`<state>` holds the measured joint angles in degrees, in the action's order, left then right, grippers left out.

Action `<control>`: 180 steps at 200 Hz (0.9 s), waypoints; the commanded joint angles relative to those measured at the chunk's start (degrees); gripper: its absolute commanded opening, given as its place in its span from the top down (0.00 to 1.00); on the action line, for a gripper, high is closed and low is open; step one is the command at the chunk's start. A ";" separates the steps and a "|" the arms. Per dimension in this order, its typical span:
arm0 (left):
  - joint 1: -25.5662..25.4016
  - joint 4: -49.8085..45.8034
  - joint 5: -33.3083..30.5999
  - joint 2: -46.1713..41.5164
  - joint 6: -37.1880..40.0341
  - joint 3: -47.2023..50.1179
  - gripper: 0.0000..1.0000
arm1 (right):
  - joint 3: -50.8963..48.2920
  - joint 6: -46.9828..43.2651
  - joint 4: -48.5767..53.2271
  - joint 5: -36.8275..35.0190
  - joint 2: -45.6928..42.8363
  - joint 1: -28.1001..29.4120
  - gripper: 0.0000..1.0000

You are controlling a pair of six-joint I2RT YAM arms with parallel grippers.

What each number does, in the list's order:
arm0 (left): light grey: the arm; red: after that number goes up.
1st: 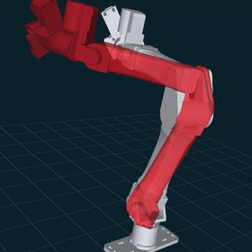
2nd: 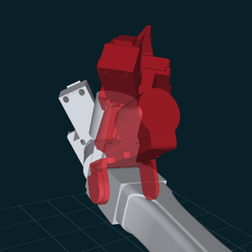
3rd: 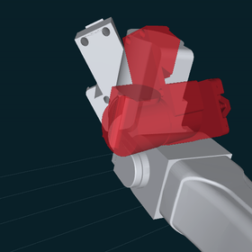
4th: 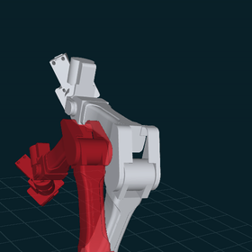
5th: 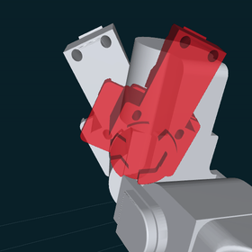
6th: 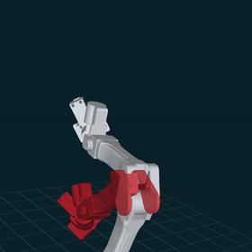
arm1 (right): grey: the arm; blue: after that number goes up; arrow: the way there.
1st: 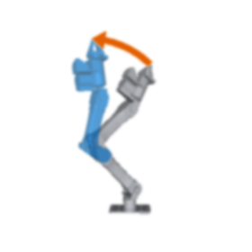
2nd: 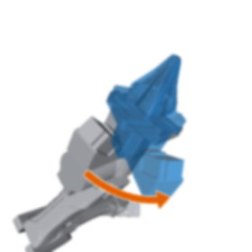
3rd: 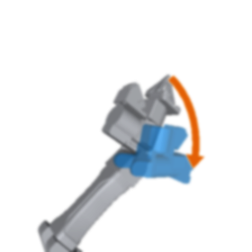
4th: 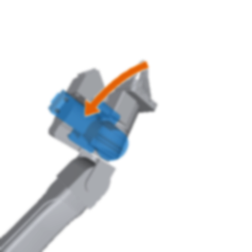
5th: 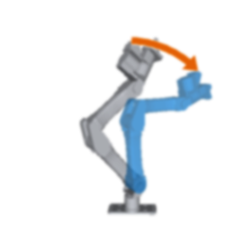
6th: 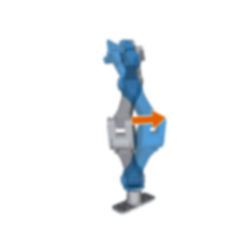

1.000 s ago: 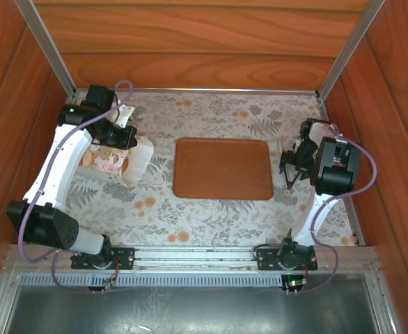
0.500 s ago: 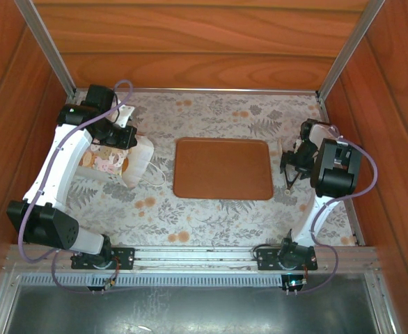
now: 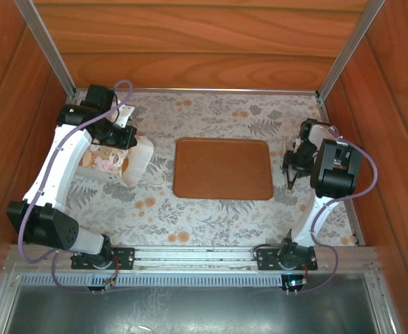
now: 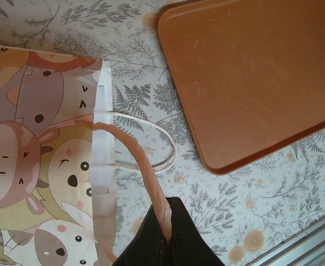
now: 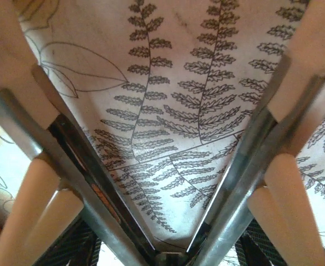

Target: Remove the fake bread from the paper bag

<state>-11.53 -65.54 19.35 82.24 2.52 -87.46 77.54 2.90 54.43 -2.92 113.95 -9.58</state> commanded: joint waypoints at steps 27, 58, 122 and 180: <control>-0.24 0.21 0.37 -1.21 -1.27 -1.66 1.00 | -0.95 1.41 0.25 0.98 -5.03 1.36 0.47; -0.23 0.24 0.61 -0.70 -1.47 -2.48 1.00 | -2.75 2.33 0.88 1.77 -11.66 1.67 0.49; -0.32 0.42 0.95 -0.48 -2.08 -3.14 1.00 | -0.94 2.57 6.36 2.19 -16.27 2.64 0.50; -0.32 0.84 -0.03 -0.67 -2.50 -3.42 1.00 | 2.74 3.43 8.65 8.33 -25.96 4.04 0.52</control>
<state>-11.53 -65.39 19.22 82.00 0.99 -88.99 77.21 5.26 60.90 0.51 92.20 -6.20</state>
